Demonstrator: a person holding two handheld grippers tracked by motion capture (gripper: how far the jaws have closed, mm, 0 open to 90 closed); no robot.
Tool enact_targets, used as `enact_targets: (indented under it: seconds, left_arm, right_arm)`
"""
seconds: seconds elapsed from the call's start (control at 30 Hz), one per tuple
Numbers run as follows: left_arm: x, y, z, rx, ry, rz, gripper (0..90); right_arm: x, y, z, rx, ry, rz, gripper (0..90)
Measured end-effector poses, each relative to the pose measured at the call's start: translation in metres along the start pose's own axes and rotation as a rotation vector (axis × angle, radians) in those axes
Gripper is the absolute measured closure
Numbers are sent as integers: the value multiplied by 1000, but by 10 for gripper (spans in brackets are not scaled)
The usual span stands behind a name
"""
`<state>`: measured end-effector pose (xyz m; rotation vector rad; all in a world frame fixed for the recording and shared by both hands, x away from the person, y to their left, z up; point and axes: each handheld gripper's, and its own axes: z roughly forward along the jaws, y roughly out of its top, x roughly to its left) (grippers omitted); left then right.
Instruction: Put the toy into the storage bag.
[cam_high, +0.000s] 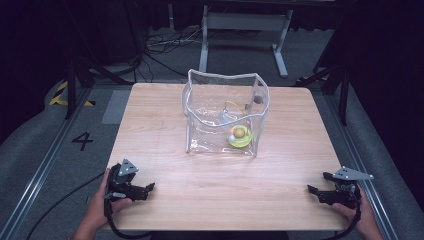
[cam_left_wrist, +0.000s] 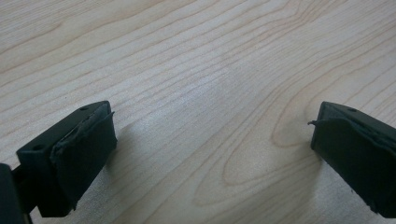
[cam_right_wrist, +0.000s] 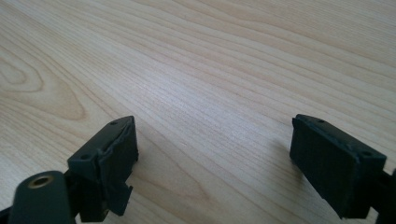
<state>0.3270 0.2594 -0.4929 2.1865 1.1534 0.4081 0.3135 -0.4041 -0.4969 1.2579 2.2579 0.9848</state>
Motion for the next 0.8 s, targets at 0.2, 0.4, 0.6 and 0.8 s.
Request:
enact_targets:
  seconds: [0.2, 0.4, 0.6, 0.8]
  left_arm:
    - [0, 0, 0, -1, 1, 0, 3]
    - [0, 0, 0, -2, 1, -1, 3]
    - [0, 0, 0, -2, 1, -1, 3]
    - [-1, 0, 0, -2, 6, -6, 3]
  right_arm:
    - [0, 0, 0, 0, 0, 0, 151]
    - [0, 0, 0, 0, 0, 0, 151]
    - [0, 0, 0, 0, 0, 0, 151]
    - [0, 0, 0, 0, 0, 0, 151]
